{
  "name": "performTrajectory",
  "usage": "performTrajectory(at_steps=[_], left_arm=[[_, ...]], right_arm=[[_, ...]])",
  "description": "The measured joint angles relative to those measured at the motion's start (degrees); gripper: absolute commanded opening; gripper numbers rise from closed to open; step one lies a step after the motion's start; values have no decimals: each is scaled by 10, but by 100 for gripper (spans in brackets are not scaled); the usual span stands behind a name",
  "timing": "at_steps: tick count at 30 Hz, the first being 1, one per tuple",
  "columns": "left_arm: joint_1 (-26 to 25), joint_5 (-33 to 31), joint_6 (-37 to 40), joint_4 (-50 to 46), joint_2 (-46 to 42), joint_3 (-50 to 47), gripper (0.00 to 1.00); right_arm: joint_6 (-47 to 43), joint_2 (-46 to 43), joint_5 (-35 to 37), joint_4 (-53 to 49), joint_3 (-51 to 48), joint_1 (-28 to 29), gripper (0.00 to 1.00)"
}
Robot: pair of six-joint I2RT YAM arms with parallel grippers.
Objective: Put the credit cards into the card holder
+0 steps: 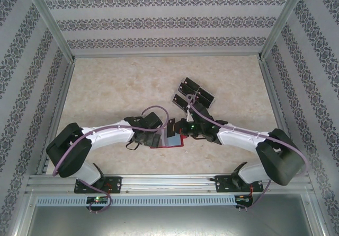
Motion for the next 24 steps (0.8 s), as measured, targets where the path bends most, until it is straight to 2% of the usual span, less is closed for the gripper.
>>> performTrajectory(at_steps=[12,24], left_arm=[[0,-6,-21,0,0,-10,100],[0,-6,-26,3,0,-12,100]], right_arm=[[4,48,-12,65,-18,7,0],[14,52,-23,110,-58,7,0]])
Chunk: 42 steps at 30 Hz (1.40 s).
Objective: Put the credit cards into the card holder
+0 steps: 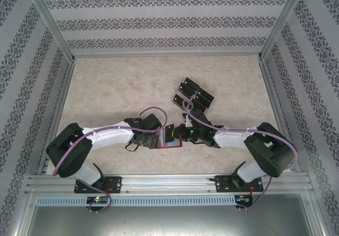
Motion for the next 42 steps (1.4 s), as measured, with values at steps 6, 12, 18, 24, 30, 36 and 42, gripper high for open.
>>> performTrajectory(at_steps=[6,12,18,24,30,36,42], left_arm=[[0,0,-2,0,0,0,100],[0,-1,-4,0,0,-1,100],[0,-5,-6,0,0,-2,100],[0,-5,-6,0,0,-2,100],[0,-11,-7,-1,-5,-4,100],[0,-24,-7,-3,-6,-4,100],[0,-25,-8,-3,-6,-7,100]], right_arm=[[5,8,-12,24,-3,6,0],[14,25,-22,52,-7,7,0],[25,33,-24,73,-13,7,0],[41,23,-10,67,-25,8,0],[43,4,12,35,-25,14,0],[43,14,16,30,-25,14,0],[43,26,13,36,-25,14,0]])
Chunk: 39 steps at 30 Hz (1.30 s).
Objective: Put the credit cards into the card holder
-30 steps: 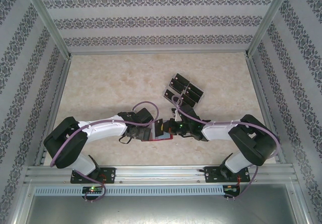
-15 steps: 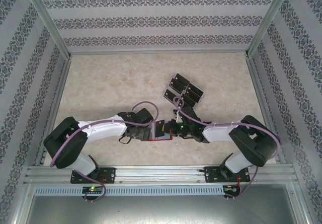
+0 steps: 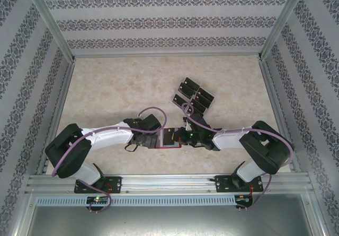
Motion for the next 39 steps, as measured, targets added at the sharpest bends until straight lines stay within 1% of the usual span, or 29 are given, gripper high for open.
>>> performTrajectory(at_steps=[17,39], left_arm=[[0,0,0,1,0,0,100],[0,0,-5,9,-6,-9,100]], right_arm=[[-1,27,-28,1,23,0,0],[-15,13,-30,-12,15,0,0]])
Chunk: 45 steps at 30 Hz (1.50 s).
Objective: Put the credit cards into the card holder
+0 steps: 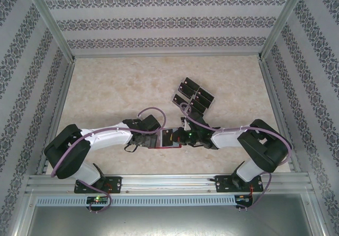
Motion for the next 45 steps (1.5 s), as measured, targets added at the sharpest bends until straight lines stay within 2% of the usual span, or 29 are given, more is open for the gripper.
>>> performTrajectory(at_steps=[45], left_arm=[[0,2,-3,5,0,-3,100]], right_arm=[[16,35,-14,3,23,1,0]])
